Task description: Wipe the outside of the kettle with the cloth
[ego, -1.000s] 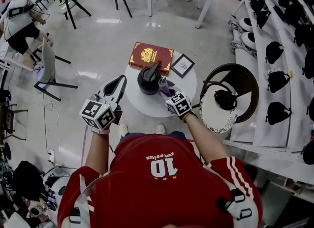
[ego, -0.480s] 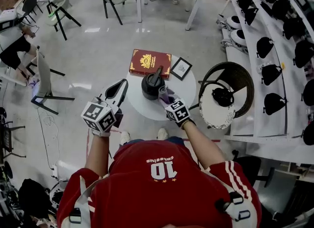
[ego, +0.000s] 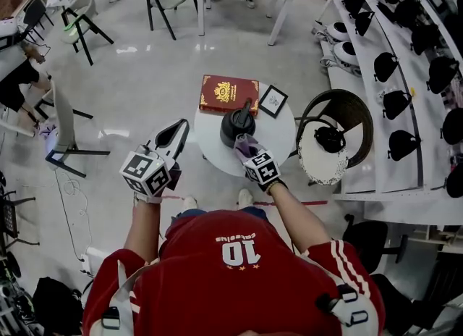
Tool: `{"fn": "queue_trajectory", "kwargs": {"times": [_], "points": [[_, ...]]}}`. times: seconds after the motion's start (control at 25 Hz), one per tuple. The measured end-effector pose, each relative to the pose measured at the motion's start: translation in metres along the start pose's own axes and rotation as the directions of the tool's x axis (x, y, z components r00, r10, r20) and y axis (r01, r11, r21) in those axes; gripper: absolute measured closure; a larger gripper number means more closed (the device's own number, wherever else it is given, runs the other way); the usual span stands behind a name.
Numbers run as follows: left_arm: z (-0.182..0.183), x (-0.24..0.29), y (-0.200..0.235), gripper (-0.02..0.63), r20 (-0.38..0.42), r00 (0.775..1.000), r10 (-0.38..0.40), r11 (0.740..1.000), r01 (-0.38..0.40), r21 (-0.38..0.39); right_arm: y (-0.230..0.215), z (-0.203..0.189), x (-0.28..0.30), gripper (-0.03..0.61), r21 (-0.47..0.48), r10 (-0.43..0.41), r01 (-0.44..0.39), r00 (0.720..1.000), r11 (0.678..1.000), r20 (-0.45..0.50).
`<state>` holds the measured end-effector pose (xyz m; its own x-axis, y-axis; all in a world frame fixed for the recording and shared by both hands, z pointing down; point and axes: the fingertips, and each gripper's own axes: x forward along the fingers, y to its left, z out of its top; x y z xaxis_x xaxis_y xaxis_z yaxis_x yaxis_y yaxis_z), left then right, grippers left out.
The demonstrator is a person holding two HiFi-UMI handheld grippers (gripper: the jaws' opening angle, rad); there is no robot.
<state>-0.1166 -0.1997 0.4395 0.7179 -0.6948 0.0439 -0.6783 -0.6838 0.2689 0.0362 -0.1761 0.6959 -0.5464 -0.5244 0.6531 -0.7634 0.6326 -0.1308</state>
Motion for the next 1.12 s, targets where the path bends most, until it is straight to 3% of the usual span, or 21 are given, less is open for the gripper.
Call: {"fn": "queue_trajectory", "kwargs": {"times": [0.52, 1.12], "points": [[0.008, -0.059, 0.047, 0.607, -0.005, 1.0, -0.019, 1.0, 0.019, 0.009, 0.026, 0.016, 0.03, 0.534, 0.148, -0.153, 0.145, 0.987, 0.978, 0.047], [0.018, -0.14, 0.094, 0.607, 0.013, 0.998, 0.059, 0.998, -0.059, 0.026, 0.05, 0.058, 0.066, 0.534, 0.252, -0.217, 0.186, 0.971, 0.95, 0.102]]}}
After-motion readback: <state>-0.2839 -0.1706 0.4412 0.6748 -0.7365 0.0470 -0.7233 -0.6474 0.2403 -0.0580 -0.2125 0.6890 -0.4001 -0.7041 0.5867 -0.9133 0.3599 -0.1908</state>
